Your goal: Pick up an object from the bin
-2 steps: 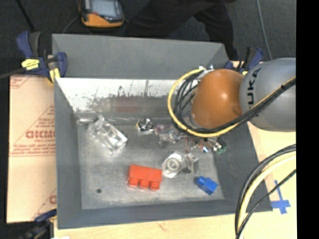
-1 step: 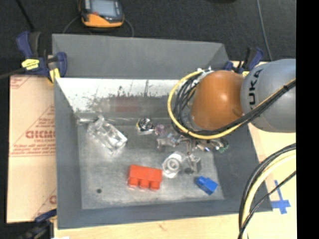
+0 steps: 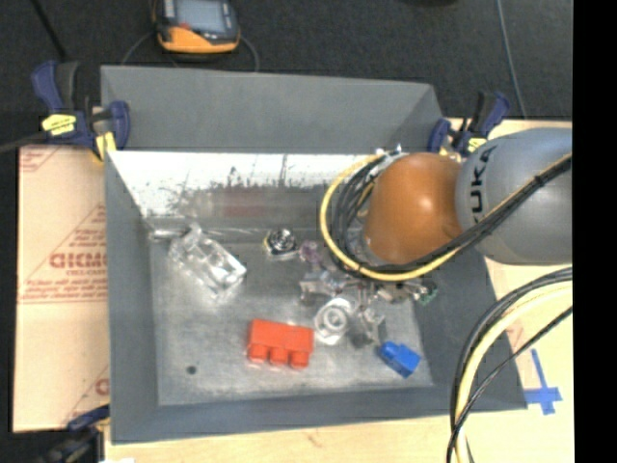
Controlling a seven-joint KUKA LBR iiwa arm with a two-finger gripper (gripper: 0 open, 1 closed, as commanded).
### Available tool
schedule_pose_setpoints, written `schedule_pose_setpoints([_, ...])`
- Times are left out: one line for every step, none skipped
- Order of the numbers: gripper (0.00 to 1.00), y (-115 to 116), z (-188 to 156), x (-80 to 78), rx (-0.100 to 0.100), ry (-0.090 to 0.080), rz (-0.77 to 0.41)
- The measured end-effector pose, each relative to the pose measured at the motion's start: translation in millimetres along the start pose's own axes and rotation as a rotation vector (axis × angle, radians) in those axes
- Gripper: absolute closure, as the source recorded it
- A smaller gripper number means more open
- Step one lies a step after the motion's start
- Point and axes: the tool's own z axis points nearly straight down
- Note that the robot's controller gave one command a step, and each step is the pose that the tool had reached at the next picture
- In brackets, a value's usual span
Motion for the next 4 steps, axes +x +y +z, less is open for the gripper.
schedule_pose_setpoints([0.00, -0.5, -0.8, -1.0, 0.000, -0.003, 0.005])
schedule_pose_setpoints([1.00, -0.7, -1.4, -1.5, 0.000, -0.004, 0.007])
schedule_pose_setpoints([1.00, -1.7, -11.9, -2.5, 0.003, -0.005, 0.011])
schedule_pose_setpoints([1.00, -3.3, -31.8, -3.2, 0.006, -0.004, 0.017])
